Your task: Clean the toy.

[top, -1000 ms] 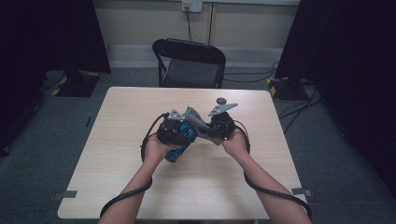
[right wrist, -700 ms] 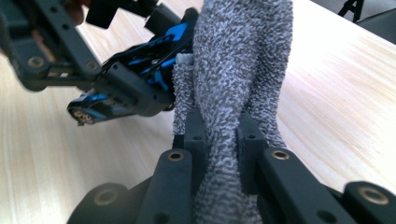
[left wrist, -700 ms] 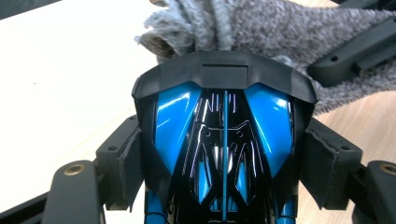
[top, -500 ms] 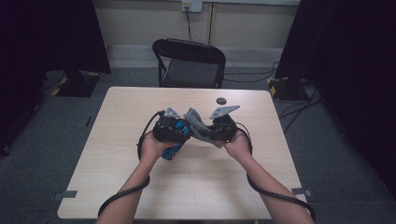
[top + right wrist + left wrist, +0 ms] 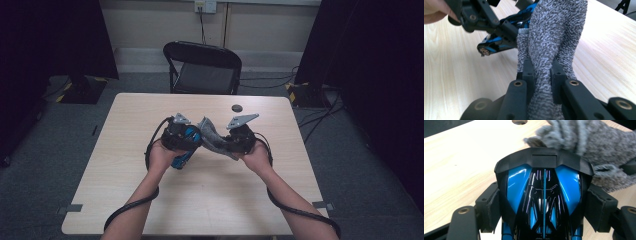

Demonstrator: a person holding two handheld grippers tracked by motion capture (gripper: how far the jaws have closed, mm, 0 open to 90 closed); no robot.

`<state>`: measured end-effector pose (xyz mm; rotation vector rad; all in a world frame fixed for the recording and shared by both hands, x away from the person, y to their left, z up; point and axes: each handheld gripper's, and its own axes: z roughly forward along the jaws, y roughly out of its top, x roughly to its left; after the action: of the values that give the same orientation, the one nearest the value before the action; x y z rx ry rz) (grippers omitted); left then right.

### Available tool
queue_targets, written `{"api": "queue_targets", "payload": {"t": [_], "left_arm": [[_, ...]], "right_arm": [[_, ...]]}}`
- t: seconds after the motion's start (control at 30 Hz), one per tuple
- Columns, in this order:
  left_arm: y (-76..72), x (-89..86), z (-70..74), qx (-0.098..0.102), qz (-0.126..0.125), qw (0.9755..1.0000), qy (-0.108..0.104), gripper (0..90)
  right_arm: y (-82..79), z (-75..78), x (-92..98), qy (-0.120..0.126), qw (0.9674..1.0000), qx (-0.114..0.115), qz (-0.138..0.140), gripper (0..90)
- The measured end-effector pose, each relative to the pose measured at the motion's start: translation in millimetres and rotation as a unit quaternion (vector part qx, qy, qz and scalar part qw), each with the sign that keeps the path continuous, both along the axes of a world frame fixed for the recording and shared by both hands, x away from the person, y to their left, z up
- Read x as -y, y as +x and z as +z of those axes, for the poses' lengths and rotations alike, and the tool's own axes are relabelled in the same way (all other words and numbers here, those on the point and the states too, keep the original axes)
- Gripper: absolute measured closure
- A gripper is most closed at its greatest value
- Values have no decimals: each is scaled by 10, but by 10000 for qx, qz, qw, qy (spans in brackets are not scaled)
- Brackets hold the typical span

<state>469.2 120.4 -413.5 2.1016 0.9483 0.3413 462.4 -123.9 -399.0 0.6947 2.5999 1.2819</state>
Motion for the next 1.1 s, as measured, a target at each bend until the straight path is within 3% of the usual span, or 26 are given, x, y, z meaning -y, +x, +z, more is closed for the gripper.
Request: {"api": "queue_targets", "payload": {"t": [0.57, 0.83, 1.1], "left_arm": [[38, -130, 81, 93, 188, 9997, -130, 255], [-22, -99, 119, 133, 57, 9997, -175, 256], [-88, -6, 148, 153, -128, 9995, -246, 256]], "right_arm": [[-51, -142, 259, 0, 9997, -228, -7, 790], [89, -53, 513, 103, 9982, -198, -555, 791], [325, 29, 553, 79, 9944, -186, -1040, 791]]}}
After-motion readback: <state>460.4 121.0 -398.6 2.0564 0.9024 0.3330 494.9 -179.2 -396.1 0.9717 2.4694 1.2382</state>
